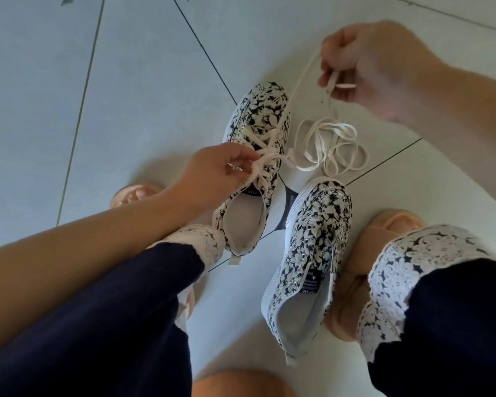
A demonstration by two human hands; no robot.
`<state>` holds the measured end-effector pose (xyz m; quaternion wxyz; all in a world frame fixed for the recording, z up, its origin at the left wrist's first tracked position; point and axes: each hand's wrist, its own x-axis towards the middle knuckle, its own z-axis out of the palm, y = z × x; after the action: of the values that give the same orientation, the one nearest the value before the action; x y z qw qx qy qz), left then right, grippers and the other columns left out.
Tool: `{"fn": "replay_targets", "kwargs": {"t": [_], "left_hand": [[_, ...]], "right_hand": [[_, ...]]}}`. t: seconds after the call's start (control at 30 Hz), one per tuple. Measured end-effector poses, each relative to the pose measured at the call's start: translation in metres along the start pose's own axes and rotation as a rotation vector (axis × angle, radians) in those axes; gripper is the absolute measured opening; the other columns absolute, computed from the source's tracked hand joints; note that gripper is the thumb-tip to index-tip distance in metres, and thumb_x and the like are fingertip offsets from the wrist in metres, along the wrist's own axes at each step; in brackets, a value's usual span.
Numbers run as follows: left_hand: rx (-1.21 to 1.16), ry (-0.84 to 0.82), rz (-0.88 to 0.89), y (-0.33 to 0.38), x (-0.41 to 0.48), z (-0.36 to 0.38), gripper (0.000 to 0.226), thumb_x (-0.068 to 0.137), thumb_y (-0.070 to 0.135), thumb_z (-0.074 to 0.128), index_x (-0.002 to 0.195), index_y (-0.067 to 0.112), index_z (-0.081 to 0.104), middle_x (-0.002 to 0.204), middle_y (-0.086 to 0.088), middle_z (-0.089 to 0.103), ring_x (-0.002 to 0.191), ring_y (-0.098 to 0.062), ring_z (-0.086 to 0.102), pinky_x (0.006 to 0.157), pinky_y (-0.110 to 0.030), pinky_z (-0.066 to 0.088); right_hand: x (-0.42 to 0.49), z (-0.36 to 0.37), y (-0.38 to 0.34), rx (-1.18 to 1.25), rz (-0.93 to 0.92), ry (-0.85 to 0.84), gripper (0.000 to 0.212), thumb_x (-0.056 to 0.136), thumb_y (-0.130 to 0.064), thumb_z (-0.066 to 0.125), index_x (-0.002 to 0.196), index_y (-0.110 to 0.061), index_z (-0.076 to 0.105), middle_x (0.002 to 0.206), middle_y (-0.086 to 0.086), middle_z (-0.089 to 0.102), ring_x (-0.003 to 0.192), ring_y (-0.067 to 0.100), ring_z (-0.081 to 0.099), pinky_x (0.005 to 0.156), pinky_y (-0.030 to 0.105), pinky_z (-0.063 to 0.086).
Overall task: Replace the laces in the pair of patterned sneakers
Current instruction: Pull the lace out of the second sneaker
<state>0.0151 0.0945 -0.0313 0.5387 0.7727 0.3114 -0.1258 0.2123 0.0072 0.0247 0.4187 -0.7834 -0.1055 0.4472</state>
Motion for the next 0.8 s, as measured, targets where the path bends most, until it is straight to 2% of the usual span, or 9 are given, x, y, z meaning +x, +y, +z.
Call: {"fn": "replay_targets", "kwargs": {"t": [0.17,0.2,0.27,0.33,0.4,0.5,0.63,0.7,0.8], "left_hand": [[0.035,0.04,0.013,-0.001,0.001,0.0,0.018,0.081,0.016,0.066,0.084,0.031,0.057,0.076,0.016,0.059,0.059,0.004,0.048,0.058,-0.002,0.038],[-0.007,0.056,-0.01,-0.003,0.002,0.001,0.019,0.081,0.015,0.066,0.079,0.032,0.058,0.078,0.01,0.063,0.063,0.0,0.052,0.064,-0.006,0.042],[-0.16,0.068,-0.078,-0.004,0.003,0.002,0.022,0.08,0.012,0.068,0.075,0.032,0.059,0.083,-0.004,0.069,0.074,-0.017,0.062,0.075,-0.026,0.052],[-0.287,0.083,-0.141,-0.005,0.002,0.004,0.019,0.08,0.011,0.068,0.076,0.028,0.06,0.082,-0.006,0.07,0.072,-0.016,0.063,0.07,-0.028,0.053],[-0.342,0.105,-0.191,-0.008,0.003,0.005,0.016,0.08,0.011,0.068,0.078,0.025,0.06,0.08,-0.006,0.068,0.065,-0.011,0.058,0.059,-0.022,0.046],[-0.383,0.105,-0.213,-0.01,0.002,0.005,0.016,0.078,0.011,0.069,0.078,0.021,0.057,0.077,-0.006,0.066,0.06,-0.012,0.053,0.054,-0.021,0.04],[-0.356,0.083,-0.175,-0.011,0.0,0.006,0.017,0.078,0.01,0.069,0.078,0.023,0.056,0.073,0.001,0.065,0.057,-0.005,0.055,0.056,-0.018,0.042],[-0.261,0.075,-0.134,-0.013,0.0,0.006,0.021,0.078,0.01,0.069,0.077,0.026,0.055,0.071,0.006,0.061,0.063,-0.005,0.055,0.067,-0.022,0.047],[-0.174,0.035,-0.092,-0.014,-0.003,0.005,0.023,0.076,0.014,0.072,0.078,0.029,0.055,0.071,0.011,0.059,0.066,-0.004,0.053,0.074,-0.02,0.045]], "right_hand": [[0.008,-0.007,-0.009,0.247,-0.007,0.044,0.017,0.089,-0.008,0.054,0.077,-0.018,0.06,0.071,-0.005,0.061,0.066,0.009,0.062,0.066,0.023,0.048],[0.009,-0.003,-0.005,0.14,-0.039,0.062,0.013,0.089,-0.009,0.055,0.081,-0.018,0.06,0.077,-0.005,0.062,0.068,0.007,0.062,0.067,0.018,0.047],[0.007,0.007,0.003,-0.415,-0.227,0.152,0.014,0.087,-0.015,0.059,0.1,-0.019,0.059,0.098,-0.005,0.06,0.081,0.004,0.057,0.068,0.005,0.039],[0.005,0.019,0.018,-0.851,-0.462,0.129,0.037,0.082,-0.017,0.064,0.117,-0.022,0.054,0.116,-0.001,0.053,0.104,0.012,0.049,0.085,0.012,0.035],[-0.011,0.041,0.033,-0.965,-0.549,-0.069,0.038,0.081,-0.019,0.066,0.117,-0.025,0.056,0.115,0.002,0.052,0.111,0.018,0.045,0.095,0.03,0.036],[-0.03,0.068,0.052,-1.017,-0.661,-0.297,0.026,0.08,-0.018,0.068,0.105,-0.02,0.064,0.097,0.004,0.057,0.095,0.021,0.051,0.08,0.038,0.043],[-0.028,0.07,0.049,-0.933,-0.639,-0.255,0.012,0.084,-0.021,0.066,0.094,-0.019,0.071,0.083,-0.002,0.063,0.08,0.013,0.057,0.073,0.032,0.046],[-0.027,0.061,0.036,-0.641,-0.429,-0.195,0.01,0.083,-0.017,0.067,0.091,-0.017,0.073,0.069,-0.013,0.064,0.063,-0.003,0.057,0.065,0.018,0.048],[-0.011,0.029,0.013,-0.187,-0.247,0.024,0.006,0.081,-0.005,0.065,0.08,-0.011,0.067,0.056,-0.01,0.061,0.046,-0.003,0.056,0.051,0.012,0.042]]}}
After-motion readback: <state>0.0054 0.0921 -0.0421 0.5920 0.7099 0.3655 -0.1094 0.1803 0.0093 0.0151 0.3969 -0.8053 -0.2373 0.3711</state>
